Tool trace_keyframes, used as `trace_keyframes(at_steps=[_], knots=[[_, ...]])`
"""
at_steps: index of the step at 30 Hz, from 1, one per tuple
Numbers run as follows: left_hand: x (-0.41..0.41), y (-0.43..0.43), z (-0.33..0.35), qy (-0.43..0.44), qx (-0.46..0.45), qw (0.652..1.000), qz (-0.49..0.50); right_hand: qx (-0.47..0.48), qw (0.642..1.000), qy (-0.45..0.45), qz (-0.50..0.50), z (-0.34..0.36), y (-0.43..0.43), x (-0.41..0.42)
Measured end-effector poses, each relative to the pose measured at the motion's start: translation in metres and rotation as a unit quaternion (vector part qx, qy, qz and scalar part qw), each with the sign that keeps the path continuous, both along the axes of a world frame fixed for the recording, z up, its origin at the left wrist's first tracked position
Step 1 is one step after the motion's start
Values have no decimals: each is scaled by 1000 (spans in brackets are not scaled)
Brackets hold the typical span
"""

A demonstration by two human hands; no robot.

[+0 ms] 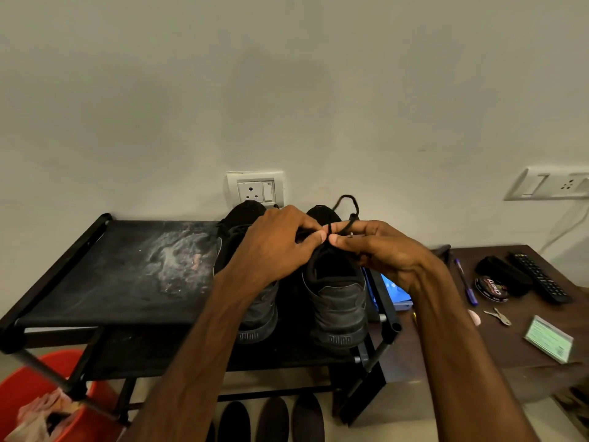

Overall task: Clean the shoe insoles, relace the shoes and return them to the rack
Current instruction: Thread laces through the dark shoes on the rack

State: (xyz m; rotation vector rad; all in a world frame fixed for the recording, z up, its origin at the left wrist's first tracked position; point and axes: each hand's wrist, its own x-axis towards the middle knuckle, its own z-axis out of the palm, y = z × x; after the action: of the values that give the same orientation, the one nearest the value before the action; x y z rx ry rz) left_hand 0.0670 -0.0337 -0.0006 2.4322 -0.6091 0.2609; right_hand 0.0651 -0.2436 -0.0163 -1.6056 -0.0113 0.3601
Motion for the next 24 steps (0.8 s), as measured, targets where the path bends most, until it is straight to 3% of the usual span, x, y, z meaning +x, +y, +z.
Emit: trace_keyframes(at_steps=[12, 24], knots=[[5, -3, -7, 42, -30, 998, 25, -48, 992, -81, -88, -5, -11, -2], [6, -1, -4, 59, -1, 998, 11, 20, 994, -22, -102, -12, -9, 0]])
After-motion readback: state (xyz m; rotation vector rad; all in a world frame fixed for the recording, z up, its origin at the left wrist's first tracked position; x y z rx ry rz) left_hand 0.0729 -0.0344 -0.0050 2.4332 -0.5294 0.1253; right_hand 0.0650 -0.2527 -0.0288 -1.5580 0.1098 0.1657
